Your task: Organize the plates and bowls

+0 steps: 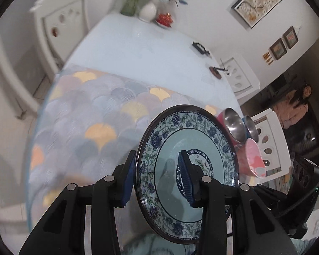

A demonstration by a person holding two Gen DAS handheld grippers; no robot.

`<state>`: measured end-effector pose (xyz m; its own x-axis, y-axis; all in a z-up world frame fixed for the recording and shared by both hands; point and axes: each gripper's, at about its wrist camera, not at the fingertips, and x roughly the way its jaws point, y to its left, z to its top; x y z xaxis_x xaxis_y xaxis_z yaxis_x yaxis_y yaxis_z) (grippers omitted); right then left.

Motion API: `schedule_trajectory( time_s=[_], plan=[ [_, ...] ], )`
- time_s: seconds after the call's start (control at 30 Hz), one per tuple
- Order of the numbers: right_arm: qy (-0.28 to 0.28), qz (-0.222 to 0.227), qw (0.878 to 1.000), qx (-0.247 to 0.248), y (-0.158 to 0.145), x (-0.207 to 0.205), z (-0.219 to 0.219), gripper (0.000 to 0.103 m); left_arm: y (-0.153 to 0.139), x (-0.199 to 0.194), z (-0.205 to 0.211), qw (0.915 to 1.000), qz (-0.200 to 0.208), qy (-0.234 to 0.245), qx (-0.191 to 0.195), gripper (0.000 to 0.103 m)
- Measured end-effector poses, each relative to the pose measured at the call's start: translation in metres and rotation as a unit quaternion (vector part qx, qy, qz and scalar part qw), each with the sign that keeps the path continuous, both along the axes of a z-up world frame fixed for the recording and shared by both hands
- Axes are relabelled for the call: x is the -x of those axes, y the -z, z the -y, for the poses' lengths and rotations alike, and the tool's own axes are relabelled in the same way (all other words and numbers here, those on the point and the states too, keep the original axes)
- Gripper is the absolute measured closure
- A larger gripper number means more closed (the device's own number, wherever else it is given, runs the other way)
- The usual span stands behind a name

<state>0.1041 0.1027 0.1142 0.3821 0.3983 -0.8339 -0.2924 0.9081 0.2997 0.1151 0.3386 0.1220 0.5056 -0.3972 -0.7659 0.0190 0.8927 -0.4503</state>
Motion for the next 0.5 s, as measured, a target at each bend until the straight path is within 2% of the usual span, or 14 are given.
schedule_trajectory(
  time_s=[0.23, 0.5],
  plan=[
    [-0.027, 0.016, 0.999, -0.006, -0.027, 0.061, -0.011, 0.074, -0.025, 0.064, -0.007, 0.9993, 0.026, -0.026, 0.002, 0.068],
    [-0.047, 0.013, 0.999, 0.006, -0.036, 0.107, -0.013, 0.074, -0.03, 0.111, 0.001, 0.9989, 0.033, -0.02, -0.028, 0.068]
  ],
)
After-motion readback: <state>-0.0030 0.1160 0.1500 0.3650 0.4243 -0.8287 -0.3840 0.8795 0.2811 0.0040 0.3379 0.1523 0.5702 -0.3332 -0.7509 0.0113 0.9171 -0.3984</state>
